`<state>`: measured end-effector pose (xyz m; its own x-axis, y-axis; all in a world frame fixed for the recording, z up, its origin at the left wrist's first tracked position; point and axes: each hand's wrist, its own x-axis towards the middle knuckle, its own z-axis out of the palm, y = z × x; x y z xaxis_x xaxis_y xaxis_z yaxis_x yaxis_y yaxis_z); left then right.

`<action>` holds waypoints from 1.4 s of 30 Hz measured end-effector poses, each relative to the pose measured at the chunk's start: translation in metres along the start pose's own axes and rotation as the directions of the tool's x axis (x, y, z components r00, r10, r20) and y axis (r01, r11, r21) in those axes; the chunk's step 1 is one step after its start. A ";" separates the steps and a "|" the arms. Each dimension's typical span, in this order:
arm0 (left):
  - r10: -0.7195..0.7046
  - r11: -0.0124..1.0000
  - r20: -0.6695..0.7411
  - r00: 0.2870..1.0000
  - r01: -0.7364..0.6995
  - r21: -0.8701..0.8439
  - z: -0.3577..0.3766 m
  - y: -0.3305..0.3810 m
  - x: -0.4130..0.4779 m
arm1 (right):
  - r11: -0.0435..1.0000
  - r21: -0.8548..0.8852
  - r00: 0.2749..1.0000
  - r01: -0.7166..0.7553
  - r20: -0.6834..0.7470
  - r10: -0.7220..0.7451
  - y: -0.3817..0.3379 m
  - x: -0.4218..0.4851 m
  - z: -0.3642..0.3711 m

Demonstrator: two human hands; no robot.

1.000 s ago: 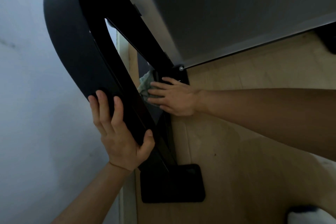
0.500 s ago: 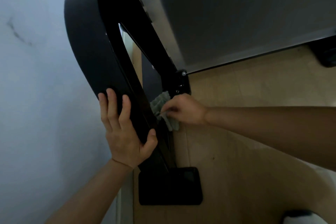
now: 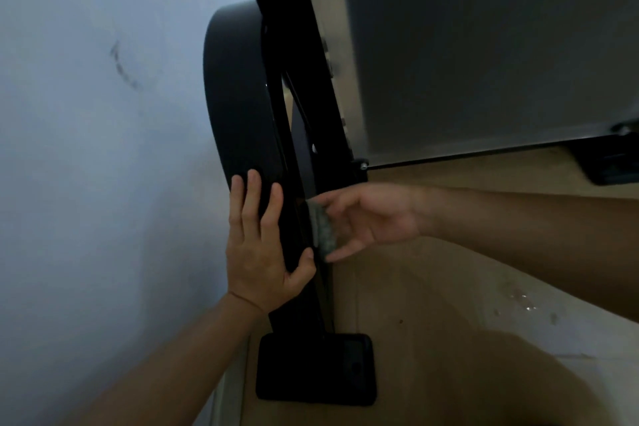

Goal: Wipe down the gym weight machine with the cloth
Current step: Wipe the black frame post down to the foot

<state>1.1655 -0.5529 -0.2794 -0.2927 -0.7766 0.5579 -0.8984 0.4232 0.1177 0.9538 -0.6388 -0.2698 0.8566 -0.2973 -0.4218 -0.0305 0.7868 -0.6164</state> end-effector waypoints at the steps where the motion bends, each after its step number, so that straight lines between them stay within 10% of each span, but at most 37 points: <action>1: -0.003 1.000 0.004 1.000 0.003 -0.001 0.000 0.000 -0.001 | 1.000 0.026 1.000 0.017 -0.005 -0.017 -0.009 -0.001 0.002; 9: -0.018 1.000 0.044 0.999 0.019 -0.012 -0.002 -0.001 -0.003 | 0.957 0.086 0.949 0.278 -0.177 -0.260 -0.061 -0.007 0.017; 23: -0.010 0.997 0.075 0.997 0.004 0.078 -0.016 -0.004 0.002 | 0.960 -0.220 0.815 0.171 -0.516 -0.263 -0.050 0.001 0.057; 32: -0.227 0.973 -0.208 0.951 0.213 -0.086 -0.054 0.006 0.075 | 0.880 -0.311 0.781 0.360 -0.415 -0.466 -0.139 -0.084 0.112; 37: -0.544 0.626 0.007 0.839 0.411 -0.662 -0.091 0.026 0.135 | 0.815 -0.404 0.758 0.415 -0.342 -0.555 -0.145 -0.112 0.128; 40: -0.429 0.313 0.270 0.862 0.423 -0.850 -0.104 0.032 0.156 | 0.818 -0.406 0.742 0.407 -0.375 -0.556 -0.148 -0.107 0.136; 42: -0.391 0.314 0.292 0.873 0.425 -0.849 -0.109 0.035 0.161 | 0.826 -0.410 0.724 0.386 -0.420 -0.547 -0.150 -0.105 0.140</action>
<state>1.1230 -0.6126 -0.0963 0.0003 -0.9796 0.2010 -0.1281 0.1993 0.9715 0.9405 -0.6505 -0.0401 0.4205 -0.8728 -0.2480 0.0938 0.3136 -0.9449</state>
